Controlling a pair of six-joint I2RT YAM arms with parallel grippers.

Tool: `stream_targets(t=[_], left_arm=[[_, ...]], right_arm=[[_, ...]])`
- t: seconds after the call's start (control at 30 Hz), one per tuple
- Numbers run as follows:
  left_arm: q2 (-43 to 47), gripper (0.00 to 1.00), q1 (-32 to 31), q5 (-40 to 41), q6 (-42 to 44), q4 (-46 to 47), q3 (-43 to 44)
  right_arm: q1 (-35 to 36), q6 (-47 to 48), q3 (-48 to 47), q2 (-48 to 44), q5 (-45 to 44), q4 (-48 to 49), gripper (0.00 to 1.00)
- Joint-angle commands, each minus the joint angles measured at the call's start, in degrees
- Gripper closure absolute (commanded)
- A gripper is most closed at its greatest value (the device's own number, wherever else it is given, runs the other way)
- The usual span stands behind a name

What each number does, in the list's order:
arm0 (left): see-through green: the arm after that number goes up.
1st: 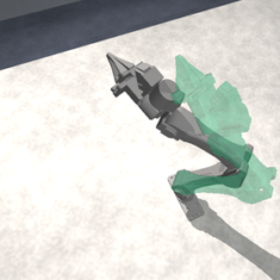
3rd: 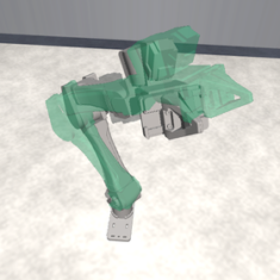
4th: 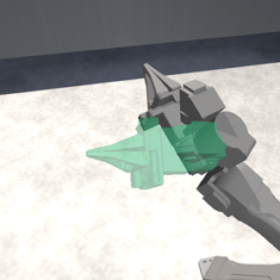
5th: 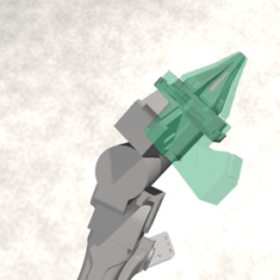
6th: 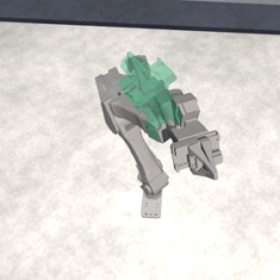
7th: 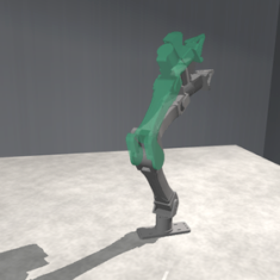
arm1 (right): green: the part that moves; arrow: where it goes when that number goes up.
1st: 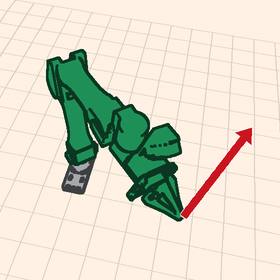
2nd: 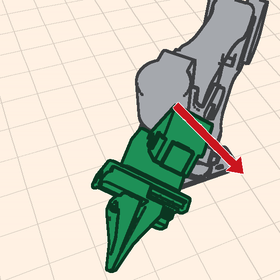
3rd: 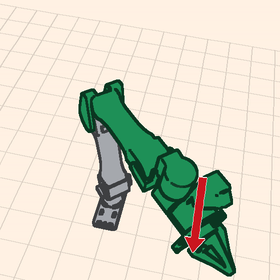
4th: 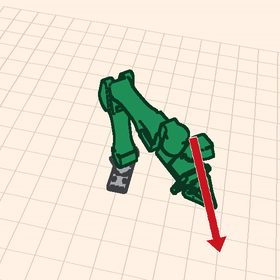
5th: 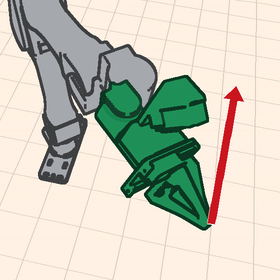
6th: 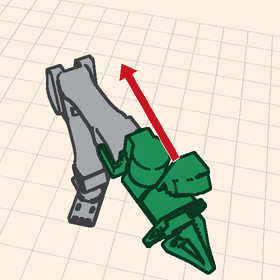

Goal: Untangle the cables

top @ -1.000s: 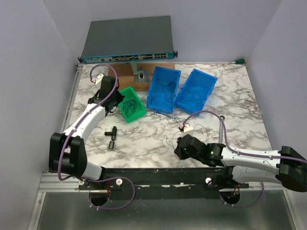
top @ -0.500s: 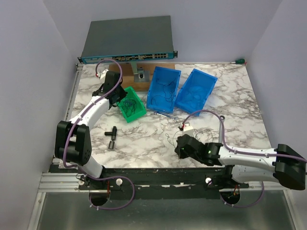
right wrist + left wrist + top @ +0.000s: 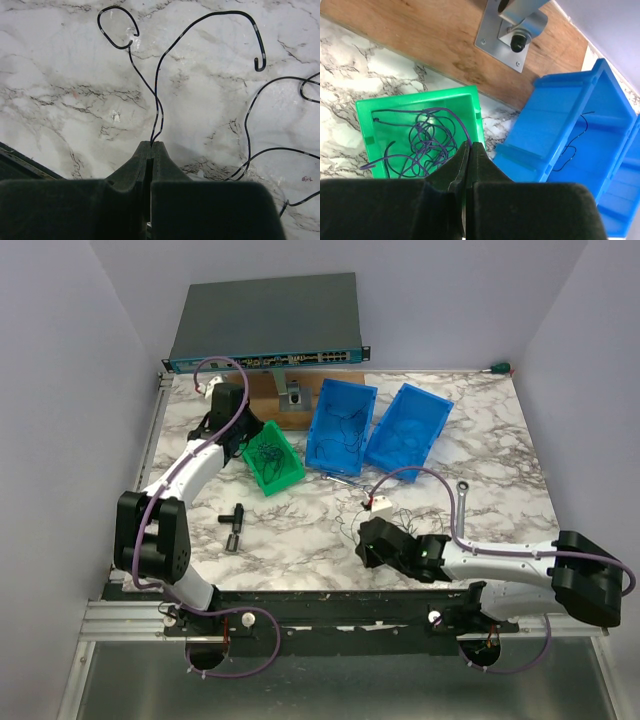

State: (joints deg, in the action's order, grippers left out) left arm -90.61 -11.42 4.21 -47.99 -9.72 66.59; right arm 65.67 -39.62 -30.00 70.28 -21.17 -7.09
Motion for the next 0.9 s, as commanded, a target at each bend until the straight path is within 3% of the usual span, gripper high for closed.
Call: stream_targets(t=[0.0,0.3,0.6,0.8,0.87], left_arm=[[-2.61,1.0,1.73,-2.41,-0.87,5.06,-1.03],[-4.32,1.0,1.03,-14.45,-7.06,16.45,-8.05],[-2.36,1.0,-1.46,-12.17,-6.55,14.7,-9.0],[-3.25,1.0,-1.42,-3.92,-0.16,11.77,-8.41],[-3.02,0.79,-1.48,-1.76,0.93,10.51,-8.24]], right_arm=[[0.3,1.22,-1.98,1.21,-1.02,2.21,0.99],[0.22,1.38,-2.19,2.21,-1.51,2.59,0.99],[0.2,0.9,-1.35,0.88,-1.33,2.83,0.99],[0.2,0.04,-0.56,-1.86,-0.73,2.0,0.99],[0.12,0.52,-0.72,-2.12,0.53,1.95,0.99]])
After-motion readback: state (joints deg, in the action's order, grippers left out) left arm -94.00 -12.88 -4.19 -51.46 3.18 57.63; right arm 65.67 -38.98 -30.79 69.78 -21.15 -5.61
